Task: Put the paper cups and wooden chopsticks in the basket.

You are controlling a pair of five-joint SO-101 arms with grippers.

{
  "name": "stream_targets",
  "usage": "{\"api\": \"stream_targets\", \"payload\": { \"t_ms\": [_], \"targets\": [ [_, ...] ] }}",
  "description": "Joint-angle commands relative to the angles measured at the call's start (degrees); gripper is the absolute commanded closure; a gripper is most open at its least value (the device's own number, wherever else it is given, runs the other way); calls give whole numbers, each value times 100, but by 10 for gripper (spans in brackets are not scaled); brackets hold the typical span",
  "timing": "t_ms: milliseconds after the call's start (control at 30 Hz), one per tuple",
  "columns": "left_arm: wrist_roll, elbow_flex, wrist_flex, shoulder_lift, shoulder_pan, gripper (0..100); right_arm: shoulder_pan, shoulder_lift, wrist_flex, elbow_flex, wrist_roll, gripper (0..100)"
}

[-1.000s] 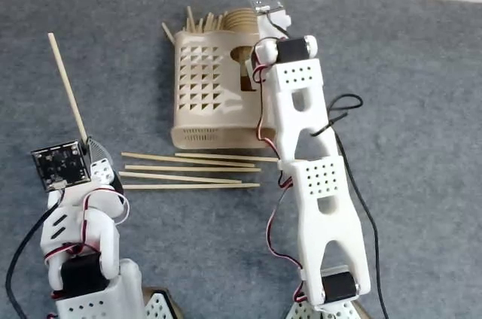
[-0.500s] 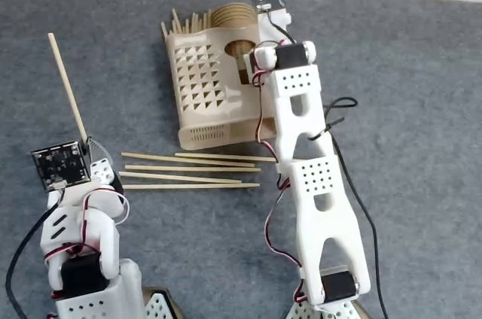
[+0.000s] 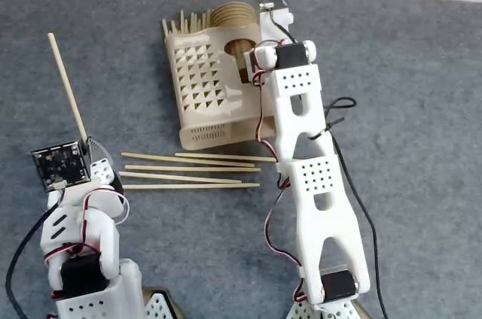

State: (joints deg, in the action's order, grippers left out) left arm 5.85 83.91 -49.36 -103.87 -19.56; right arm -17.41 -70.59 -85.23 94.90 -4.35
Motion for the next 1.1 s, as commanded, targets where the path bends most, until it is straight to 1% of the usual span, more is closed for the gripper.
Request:
{"api": "stream_targets", "payload": {
  "t_ms": [0,233,533,633,767,1067],
  "targets": [
    [-53,-40,105,-40,-75,992,-84,840,136,822,105,993],
    [-53,-31,105,-40,-75,992,-136,1068,66,822,114,993],
    [-53,-31,105,-31,-75,992,-277,1402,-646,822,53,993],
    [-53,-31,97,-31,-75,992,-347,1341,-813,822,-229,988],
    [-53,-31,79,-31,-75,992,-286,1218,-892,804,-413,988],
    [-53,-40,79,-31,-75,992,101,796,-365,804,-1785,991]
  ]
}}
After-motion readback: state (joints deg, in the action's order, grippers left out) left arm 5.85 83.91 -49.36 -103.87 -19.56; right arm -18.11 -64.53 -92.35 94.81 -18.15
